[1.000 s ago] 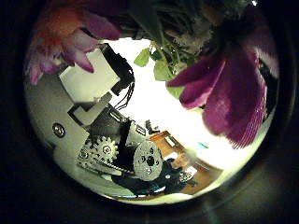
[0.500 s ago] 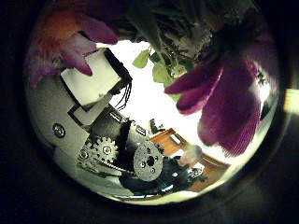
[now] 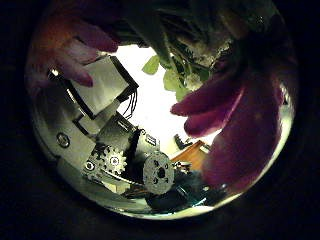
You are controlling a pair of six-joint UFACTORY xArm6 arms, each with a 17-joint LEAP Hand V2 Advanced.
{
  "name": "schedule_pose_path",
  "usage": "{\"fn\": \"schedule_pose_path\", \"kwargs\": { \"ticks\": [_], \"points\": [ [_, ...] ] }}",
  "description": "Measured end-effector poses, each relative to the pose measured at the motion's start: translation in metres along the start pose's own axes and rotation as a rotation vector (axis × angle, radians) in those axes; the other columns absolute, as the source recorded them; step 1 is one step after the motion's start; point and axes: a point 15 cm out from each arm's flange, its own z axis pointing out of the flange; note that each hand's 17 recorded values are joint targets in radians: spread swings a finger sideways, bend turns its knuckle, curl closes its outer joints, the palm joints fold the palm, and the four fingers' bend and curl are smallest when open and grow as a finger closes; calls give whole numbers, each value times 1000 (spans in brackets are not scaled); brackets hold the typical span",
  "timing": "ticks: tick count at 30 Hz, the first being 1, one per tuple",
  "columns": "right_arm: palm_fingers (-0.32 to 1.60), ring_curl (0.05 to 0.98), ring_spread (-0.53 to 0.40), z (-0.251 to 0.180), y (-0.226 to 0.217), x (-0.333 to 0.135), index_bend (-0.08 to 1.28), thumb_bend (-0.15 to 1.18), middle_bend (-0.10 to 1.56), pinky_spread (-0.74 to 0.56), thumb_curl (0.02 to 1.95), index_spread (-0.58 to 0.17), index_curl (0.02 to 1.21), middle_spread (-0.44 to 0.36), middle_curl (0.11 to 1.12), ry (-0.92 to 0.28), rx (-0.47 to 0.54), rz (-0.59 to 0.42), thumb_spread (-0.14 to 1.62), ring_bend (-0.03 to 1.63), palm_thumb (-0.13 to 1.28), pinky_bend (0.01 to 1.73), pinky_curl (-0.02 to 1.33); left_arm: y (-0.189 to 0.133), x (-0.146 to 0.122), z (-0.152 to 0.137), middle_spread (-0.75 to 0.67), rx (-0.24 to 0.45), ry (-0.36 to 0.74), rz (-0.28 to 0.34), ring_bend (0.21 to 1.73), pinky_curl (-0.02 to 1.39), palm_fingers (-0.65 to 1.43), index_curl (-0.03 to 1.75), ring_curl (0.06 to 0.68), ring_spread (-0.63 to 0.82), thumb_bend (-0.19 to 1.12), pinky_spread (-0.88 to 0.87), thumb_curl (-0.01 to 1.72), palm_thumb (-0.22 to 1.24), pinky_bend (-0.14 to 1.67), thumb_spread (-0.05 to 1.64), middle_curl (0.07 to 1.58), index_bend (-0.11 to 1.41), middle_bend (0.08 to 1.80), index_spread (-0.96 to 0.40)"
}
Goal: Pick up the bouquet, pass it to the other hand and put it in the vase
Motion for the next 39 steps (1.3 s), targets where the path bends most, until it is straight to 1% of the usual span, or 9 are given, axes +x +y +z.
{"fn": "schedule_pose_path", "kwargs": {
  "ticks": [10, 17, 24, 28, 33, 39],
  "points": [
    [-49, 259, 220, 2, 1, 3, 147, -27, 168, 425, 335, -379, 197, 178, 238, -4, -3, 7, 967, 424, 562, 576, 321, -4, 19, -61, -584, 123, -76, 47, 1467, 719, 1032, 1468, 594, -401, -20, -525, 904, 1159, 1222, 229, 1127, 293, 1031, -707],
    [-46, 261, 217, 3, 2, 3, 146, -27, 169, 426, 339, -375, 206, 177, 240, -6, -7, 9, 974, 432, 579, 589, 317, -3, 23, -92, -589, 182, -99, 61, 1452, 732, 1048, 1507, 591, -404, -20, -532, 918, 1153, 1195, 216, 1128, 261, 1014, -678],
    [-42, 264, 217, 4, 7, 8, 147, -27, 171, 426, 338, -364, 216, 177, 243, -11, -5, 29, 983, 445, 584, 593, 313, -1, 16, -108, -595, 206, -119, 63, 1443, 746, 1057, 1535, 592, -406, -20, -540, 927, 1152, 1176, 213, 1132, 238, 1001, -645],
    [-35, 263, 218, 5, 8, 8, 149, -27, 171, 429, 339, -359, 222, 177, 245, -12, -6, 29, 986, 450, 589, 599, 311, -2, 6, -114, -599, 214, -123, 54, 1439, 755, 1061, 1548, 593, -407, -20, -544, 931, 1151, 1166, 212, 1136, 229, 995, -629],
    [-32, 262, 218, 5, 7, 9, 153, -27, 173, 432, 341, -359, 229, 177, 248, -13, -4, 30, 982, 453, 593, 602, 308, -3, 2, -116, -602, 214, -127, 61, 1437, 768, 1062, 1559, 595, -407, -20, -557, 935, 1150, 1155, 212, 1139, 224, 992, -612],
    [-24, 261, 217, 5, 8, 9, 158, -27, 175, 432, 343, -352, 238, 177, 252, -13, -7, 30, 981, 455, 593, 601, 305, -4, -10, -119, -605, 215, -138, 55, 1434, 781, 1064, 1569, 596, -408, -20, -566, 937, 1150, 1146, 213, 1141, 219, 989, -591]
  ]
}}
